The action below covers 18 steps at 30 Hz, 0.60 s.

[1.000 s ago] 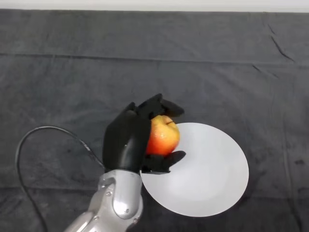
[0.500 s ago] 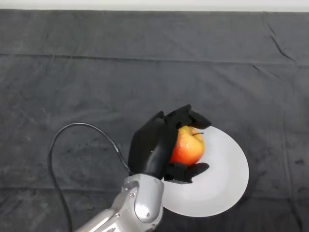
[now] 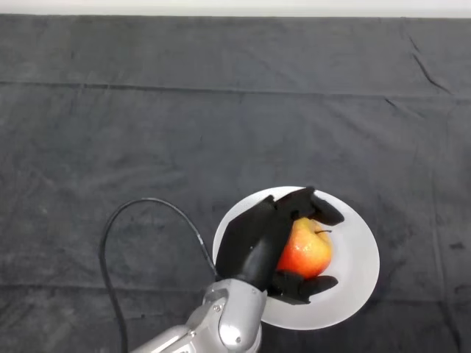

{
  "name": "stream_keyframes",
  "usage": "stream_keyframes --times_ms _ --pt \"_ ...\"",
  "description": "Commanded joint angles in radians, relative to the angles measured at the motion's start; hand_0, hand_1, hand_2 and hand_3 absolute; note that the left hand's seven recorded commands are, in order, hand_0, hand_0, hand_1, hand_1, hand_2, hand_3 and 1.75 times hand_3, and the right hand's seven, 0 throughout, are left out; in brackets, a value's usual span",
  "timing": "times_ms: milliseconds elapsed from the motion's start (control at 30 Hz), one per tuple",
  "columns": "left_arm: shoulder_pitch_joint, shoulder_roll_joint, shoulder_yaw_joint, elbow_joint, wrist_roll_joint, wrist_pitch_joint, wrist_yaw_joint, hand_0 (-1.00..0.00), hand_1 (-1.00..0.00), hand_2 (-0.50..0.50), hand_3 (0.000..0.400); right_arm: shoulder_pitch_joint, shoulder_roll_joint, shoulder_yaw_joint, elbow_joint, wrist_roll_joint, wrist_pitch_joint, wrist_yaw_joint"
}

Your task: Move the apple to the plate

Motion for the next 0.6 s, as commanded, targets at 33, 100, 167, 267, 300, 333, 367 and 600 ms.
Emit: stream_keyframes --times_ms 33,100,167,267,300,333,367,600 --pt "-0.043 0.023 -0.015 0.040 -0.009 -0.013 -0.012 0.00 0.00 0.00 0.000 0.021 -0.029 -0.0165 0.008 -0.0046 0.000 0.0065" --pt "-0.045 0.026 -0.014 0.037 -0.013 -0.009 -0.015 0.00 0.00 0.00 0.000 0.021 -0.029 -0.0165 0.008 -0.0046 0.000 0.0067" --pt "-0.047 0.029 -0.011 0.030 -0.017 -0.003 -0.018 0.00 0.00 0.00 0.000 0.021 -0.030 -0.0165 0.009 -0.0047 -0.001 0.0069" --pt "-0.049 0.037 0.000 0.013 -0.020 0.008 -0.023 0.00 0.00 0.00 0.000 0.020 -0.030 -0.0165 0.009 -0.0048 -0.001 0.0071" --pt "-0.048 0.042 0.005 0.005 -0.021 0.012 -0.025 0.00 0.00 0.00 0.000 0.020 -0.030 -0.0165 0.009 -0.0048 -0.001 0.0071" --pt "-0.047 0.046 0.010 -0.002 -0.021 0.015 -0.027 0.00 0.00 0.00 0.000 0.020 -0.030 -0.0165 0.009 -0.0048 -0.001 0.0072" --pt "-0.046 0.051 0.017 -0.012 -0.021 0.018 -0.029 0.00 0.00 0.00 0.000 0.020 -0.030 -0.0165 0.009 -0.0049 -0.001 0.0073" --pt "-0.022 0.100 0.087 -0.084 -0.012 0.028 -0.036 0.00 0.00 0.00 0.000 0.020 -0.030 -0.0165 0.009 -0.0051 -0.001 0.0075"
